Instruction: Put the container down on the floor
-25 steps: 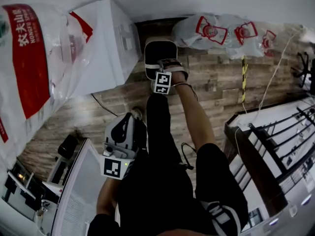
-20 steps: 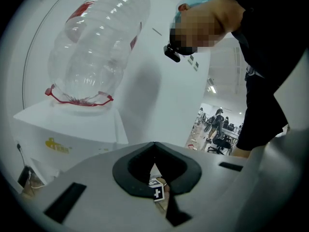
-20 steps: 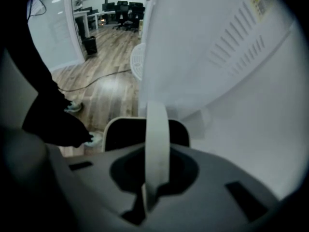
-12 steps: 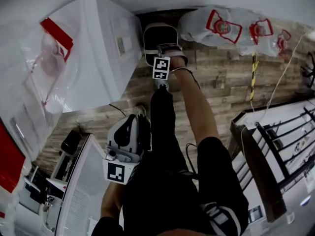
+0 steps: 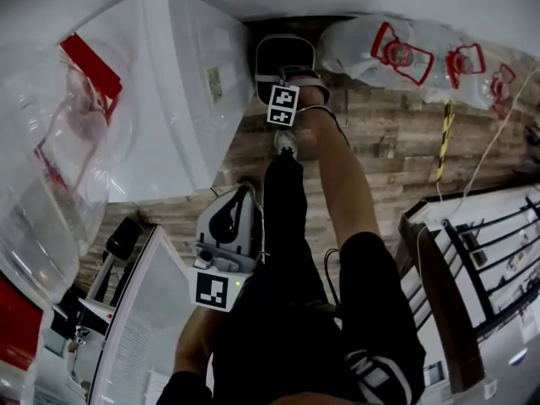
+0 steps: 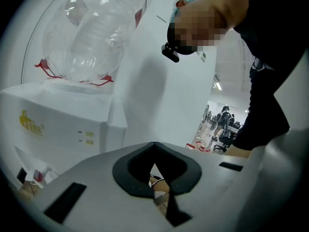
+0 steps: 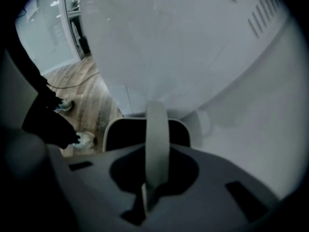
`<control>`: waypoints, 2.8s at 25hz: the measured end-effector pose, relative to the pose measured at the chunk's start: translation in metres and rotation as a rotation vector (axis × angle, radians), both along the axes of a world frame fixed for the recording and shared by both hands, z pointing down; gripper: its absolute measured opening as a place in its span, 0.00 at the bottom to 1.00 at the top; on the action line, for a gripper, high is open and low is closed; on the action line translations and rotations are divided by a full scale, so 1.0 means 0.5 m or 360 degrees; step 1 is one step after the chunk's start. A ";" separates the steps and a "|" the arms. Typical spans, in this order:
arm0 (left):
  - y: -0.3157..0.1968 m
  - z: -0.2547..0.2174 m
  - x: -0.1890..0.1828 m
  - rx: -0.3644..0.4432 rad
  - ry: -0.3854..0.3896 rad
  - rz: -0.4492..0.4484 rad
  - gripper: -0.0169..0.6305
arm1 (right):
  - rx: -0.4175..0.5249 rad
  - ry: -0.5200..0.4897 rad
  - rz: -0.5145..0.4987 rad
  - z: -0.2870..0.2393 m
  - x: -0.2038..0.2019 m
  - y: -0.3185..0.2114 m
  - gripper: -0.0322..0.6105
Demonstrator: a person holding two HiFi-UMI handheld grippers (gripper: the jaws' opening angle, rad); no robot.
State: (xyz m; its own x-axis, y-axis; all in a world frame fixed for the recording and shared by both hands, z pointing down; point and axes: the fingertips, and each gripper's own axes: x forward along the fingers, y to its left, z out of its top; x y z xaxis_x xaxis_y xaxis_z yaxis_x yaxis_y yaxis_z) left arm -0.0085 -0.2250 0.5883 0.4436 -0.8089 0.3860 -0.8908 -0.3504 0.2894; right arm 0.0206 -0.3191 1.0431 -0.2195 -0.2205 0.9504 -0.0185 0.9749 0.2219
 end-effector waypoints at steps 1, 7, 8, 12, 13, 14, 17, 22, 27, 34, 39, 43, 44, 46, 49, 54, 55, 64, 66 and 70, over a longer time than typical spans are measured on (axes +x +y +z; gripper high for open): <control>-0.003 0.005 0.002 -0.0005 -0.0001 0.0001 0.07 | 0.0000 0.0001 -0.0005 0.007 -0.001 -0.001 0.10; -0.029 0.041 0.006 -0.0022 -0.0001 -0.0017 0.07 | 0.0010 0.0012 -0.0053 0.044 -0.005 -0.015 0.10; -0.031 0.045 0.005 -0.0024 0.0002 -0.0026 0.07 | 0.0015 0.0010 -0.0057 0.048 -0.008 -0.018 0.10; -0.035 0.058 0.004 -0.0030 0.0002 -0.0038 0.07 | 0.0035 0.0005 -0.0070 0.057 -0.021 -0.044 0.10; -0.036 0.060 0.005 -0.0033 0.0002 -0.0039 0.07 | 0.0035 0.0008 -0.0073 0.059 -0.023 -0.052 0.10; -0.036 0.061 0.006 -0.0035 0.0002 -0.0039 0.07 | 0.0033 0.0012 -0.0074 0.061 -0.023 -0.058 0.10; -0.035 0.066 0.008 -0.0045 0.0003 -0.0035 0.07 | 0.0030 0.0032 -0.0056 0.069 -0.023 -0.071 0.10; -0.036 0.079 0.011 -0.0050 0.0010 -0.0027 0.07 | 0.0040 0.0029 -0.0023 0.085 -0.027 -0.080 0.10; -0.039 0.083 0.014 -0.0049 0.0002 -0.0016 0.07 | 0.0075 -0.0034 -0.0024 0.086 -0.047 -0.087 0.10; -0.040 0.076 0.009 -0.0053 0.0000 -0.0018 0.07 | 0.0100 -0.0074 -0.0003 0.079 -0.061 -0.089 0.12; -0.034 0.077 0.000 -0.0058 0.0010 -0.0036 0.07 | 0.0072 -0.0103 0.0037 0.068 -0.055 -0.098 0.20; -0.025 0.075 -0.001 -0.0049 0.0017 -0.0028 0.07 | 0.0066 -0.0089 0.0027 0.060 -0.042 -0.099 0.23; -0.021 0.073 0.000 -0.0047 0.0017 -0.0022 0.07 | 0.0067 -0.0091 0.0030 0.055 -0.039 -0.098 0.23; -0.015 0.065 0.002 -0.0043 0.0020 -0.0017 0.07 | 0.0069 -0.0092 0.0039 0.044 -0.031 -0.095 0.24; -0.003 0.052 0.005 -0.0036 0.0030 -0.0009 0.07 | 0.0096 -0.0093 0.0046 0.020 -0.020 -0.092 0.25; 0.023 0.022 0.012 0.0001 0.0052 0.0012 0.07 | 0.0171 -0.0093 0.0069 -0.032 0.005 -0.085 0.26; 0.030 0.014 0.012 0.0010 0.0059 0.0013 0.07 | 0.0181 -0.0091 0.0074 -0.044 0.011 -0.081 0.26; 0.141 -0.104 -0.013 0.0116 0.0099 0.0040 0.07 | 0.0167 -0.0160 0.0386 -0.214 0.070 0.018 0.25; 0.166 -0.141 -0.025 0.0194 0.0110 0.0060 0.07 | 0.0057 -0.0258 0.0673 -0.256 0.089 0.053 0.23; 0.222 -0.203 -0.050 0.0236 0.0110 0.0099 0.07 | -0.0110 -0.0498 0.1182 -0.370 0.106 0.122 0.15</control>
